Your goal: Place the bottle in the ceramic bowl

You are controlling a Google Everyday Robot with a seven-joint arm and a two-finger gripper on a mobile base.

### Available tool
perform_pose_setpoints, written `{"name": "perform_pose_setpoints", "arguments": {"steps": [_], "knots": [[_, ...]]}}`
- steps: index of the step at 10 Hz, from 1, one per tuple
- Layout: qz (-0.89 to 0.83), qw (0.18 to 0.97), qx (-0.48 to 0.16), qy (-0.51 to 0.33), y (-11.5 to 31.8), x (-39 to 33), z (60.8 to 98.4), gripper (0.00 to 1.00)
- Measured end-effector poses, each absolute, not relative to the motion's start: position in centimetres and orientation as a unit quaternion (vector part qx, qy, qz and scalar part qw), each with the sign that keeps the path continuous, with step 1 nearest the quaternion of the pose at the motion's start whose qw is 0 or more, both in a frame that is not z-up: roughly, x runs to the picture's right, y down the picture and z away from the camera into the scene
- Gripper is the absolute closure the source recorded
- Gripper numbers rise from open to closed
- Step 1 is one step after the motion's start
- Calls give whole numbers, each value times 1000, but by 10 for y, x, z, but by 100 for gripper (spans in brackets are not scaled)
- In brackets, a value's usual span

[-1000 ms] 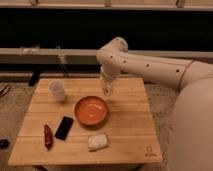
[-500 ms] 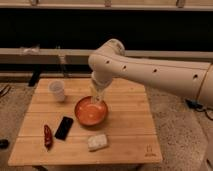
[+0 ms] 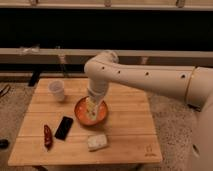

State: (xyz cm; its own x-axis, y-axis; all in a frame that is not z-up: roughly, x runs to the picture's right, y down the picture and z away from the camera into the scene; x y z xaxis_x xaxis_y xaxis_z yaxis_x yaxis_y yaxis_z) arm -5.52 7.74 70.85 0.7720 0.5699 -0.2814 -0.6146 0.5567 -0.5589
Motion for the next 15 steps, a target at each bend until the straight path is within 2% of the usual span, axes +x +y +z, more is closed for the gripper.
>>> {"name": "perform_pose_setpoints", "arguments": {"steps": [1,3,8,15], "knots": [[328,880,-340,41,81,-60,719,56],[327,878,-346,45,76,-64,735,39],[328,884,-330,42,47,-70,752,37],[329,890,-314,38,36,-68,757,37]]}}
